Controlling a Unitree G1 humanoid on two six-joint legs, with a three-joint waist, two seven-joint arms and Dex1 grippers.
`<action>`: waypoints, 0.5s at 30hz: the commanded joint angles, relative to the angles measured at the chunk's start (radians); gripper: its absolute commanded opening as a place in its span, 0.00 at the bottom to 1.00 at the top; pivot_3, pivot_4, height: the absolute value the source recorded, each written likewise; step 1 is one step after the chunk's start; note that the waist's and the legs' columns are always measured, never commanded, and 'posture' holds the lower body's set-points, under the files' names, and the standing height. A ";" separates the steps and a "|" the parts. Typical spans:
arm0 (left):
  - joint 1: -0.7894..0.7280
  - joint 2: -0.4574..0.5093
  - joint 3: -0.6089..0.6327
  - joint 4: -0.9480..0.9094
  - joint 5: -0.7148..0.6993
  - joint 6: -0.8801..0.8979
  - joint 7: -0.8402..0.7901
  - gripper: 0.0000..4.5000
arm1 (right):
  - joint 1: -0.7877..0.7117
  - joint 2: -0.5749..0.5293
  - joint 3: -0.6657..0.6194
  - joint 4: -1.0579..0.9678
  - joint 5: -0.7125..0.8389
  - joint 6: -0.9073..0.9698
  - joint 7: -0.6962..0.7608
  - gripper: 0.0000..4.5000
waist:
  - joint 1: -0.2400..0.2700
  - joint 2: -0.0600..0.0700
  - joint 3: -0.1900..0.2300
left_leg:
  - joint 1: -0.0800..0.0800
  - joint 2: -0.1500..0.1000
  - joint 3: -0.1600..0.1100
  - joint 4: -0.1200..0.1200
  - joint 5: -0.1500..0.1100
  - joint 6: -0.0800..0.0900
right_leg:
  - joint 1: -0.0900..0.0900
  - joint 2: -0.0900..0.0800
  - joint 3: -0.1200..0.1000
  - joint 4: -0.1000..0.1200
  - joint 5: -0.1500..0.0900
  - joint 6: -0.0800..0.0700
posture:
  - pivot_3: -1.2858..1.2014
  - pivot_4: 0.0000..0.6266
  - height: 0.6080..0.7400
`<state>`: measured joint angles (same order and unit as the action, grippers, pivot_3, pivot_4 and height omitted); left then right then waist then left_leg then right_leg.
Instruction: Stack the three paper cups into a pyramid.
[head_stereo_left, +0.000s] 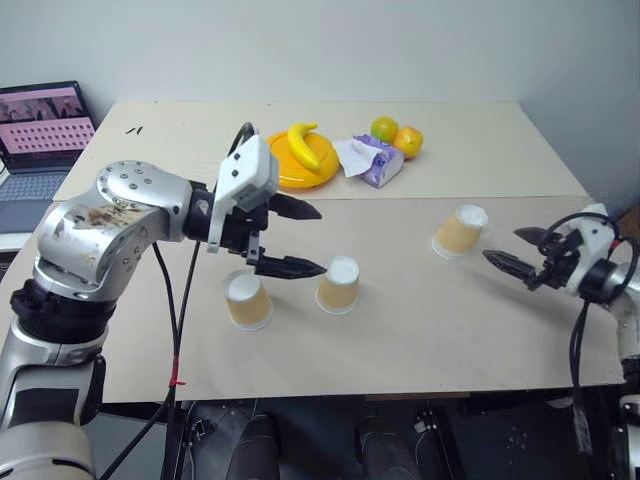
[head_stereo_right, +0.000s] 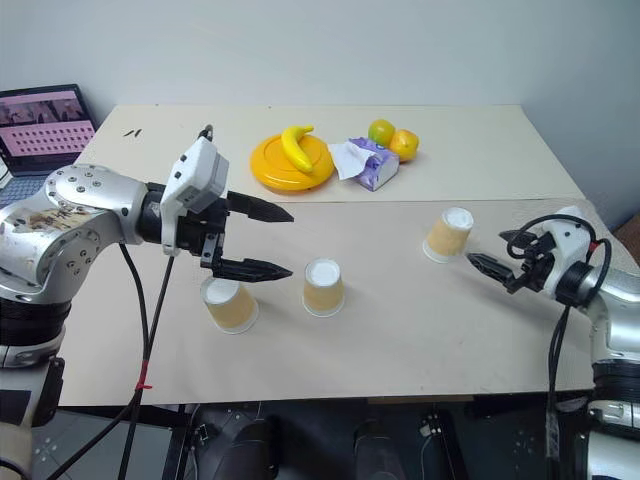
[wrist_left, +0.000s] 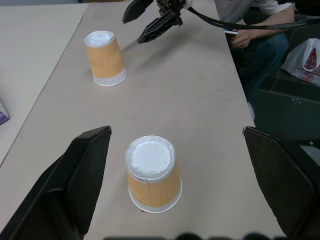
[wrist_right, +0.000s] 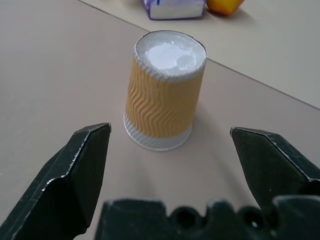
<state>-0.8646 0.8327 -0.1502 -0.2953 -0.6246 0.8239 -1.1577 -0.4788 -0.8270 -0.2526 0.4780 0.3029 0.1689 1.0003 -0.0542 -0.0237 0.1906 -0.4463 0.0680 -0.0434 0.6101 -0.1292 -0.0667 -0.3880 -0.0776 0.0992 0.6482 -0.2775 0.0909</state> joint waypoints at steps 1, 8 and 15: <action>-0.013 0.009 0.057 -0.058 -0.039 0.048 0.029 1.00 | -0.088 0.008 0.026 0.094 -0.033 -0.078 0.012 1.00 | 0.000 0.000 0.000 | 0.000 0.000 0.000 0.000 0.000 0.000 | 0.000 0.000 0.000 0.000 0.000 0.000 | 0.52 0.24 0.94; 0.013 0.031 0.105 -0.124 -0.071 0.121 0.099 1.00 | -0.284 0.053 0.086 0.334 -0.091 -0.167 0.024 1.00 | 0.001 0.001 0.001 | 0.000 0.000 0.000 -0.001 0.000 0.000 | 0.000 0.000 0.000 0.000 0.000 0.000 | 0.52 0.24 0.94; 0.036 0.042 0.143 -0.144 -0.107 0.154 0.132 1.00 | -0.382 0.080 0.111 0.462 -0.124 -0.228 0.039 1.00 | 0.001 0.001 0.001 | 0.000 0.000 0.000 -0.002 0.000 0.000 | 0.000 0.000 0.000 0.000 0.000 0.000 | 0.52 0.24 0.94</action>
<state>-0.8229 0.8624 -0.0432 -0.4070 -0.7135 0.9747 -1.0352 -0.8246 -0.7373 -0.1309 0.9309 0.1804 -0.0234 1.0351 -0.0528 -0.0230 0.1911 -0.4462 0.0678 -0.0437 0.6082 -0.1292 -0.0668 -0.3883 -0.0777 0.0988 0.6479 -0.2776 0.0908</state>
